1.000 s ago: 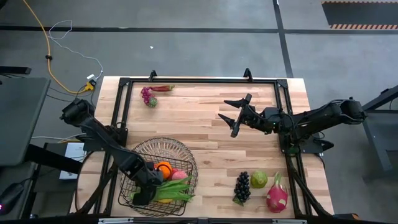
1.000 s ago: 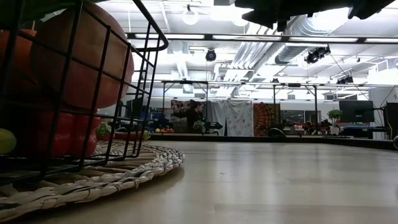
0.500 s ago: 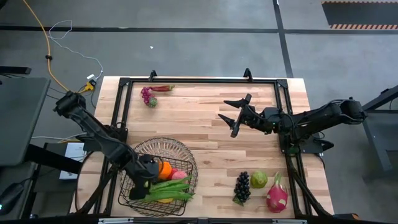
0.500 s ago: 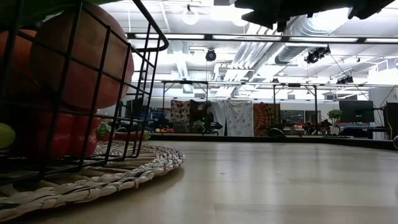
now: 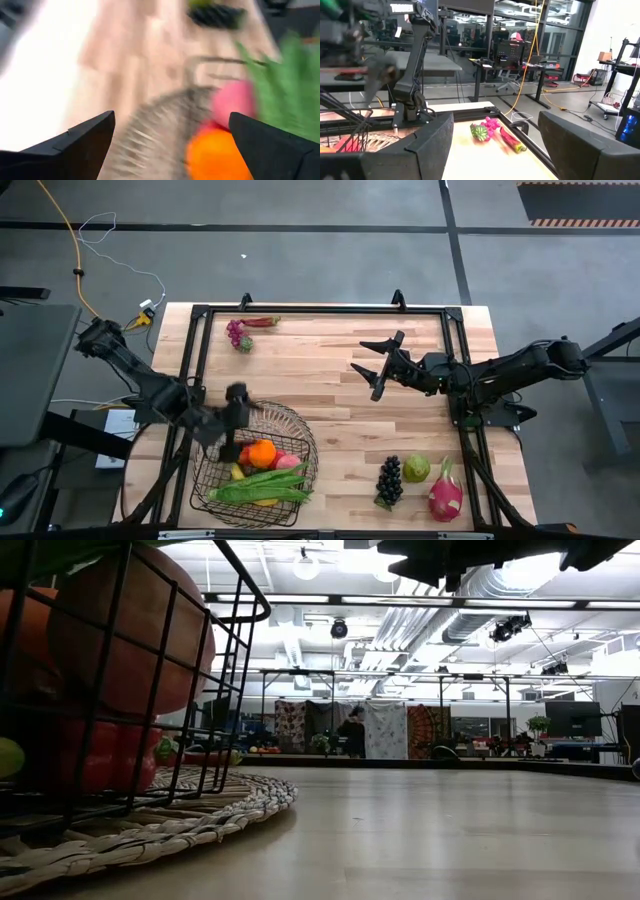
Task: Build produce basket
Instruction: Put the green pear into the black wire basket
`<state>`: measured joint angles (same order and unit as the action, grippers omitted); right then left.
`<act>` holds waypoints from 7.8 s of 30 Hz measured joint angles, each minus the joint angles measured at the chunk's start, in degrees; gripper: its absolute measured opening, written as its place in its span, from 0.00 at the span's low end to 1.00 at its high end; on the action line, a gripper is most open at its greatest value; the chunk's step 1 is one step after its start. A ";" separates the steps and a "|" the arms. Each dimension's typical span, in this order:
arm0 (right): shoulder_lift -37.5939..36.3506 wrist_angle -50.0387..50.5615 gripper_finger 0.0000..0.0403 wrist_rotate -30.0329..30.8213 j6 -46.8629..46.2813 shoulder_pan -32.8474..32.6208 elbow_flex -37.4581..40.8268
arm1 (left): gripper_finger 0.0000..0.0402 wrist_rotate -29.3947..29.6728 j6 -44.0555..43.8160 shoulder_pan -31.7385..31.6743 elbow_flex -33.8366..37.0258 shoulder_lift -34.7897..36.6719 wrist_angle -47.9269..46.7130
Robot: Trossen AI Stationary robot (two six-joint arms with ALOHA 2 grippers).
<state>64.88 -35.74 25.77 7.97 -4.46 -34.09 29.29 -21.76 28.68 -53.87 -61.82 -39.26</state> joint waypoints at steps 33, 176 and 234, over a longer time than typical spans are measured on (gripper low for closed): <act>0.00 3.84 0.70 0.04 -3.21 4.47 0.00 | 0.95 -17.08 17.37 -34.59 42.16 17.85 79.75; 30.47 103.96 0.51 -16.34 -100.52 -48.05 -39.34 | 0.95 -18.18 9.76 -34.57 42.18 16.03 78.92; 30.32 110.56 0.29 8.38 -68.21 -46.36 -54.44 | 0.95 -18.24 9.66 -34.57 42.18 15.40 80.39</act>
<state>95.20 74.83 34.15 -60.25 -50.82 -88.52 11.05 -12.10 -5.89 -11.68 -46.41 41.13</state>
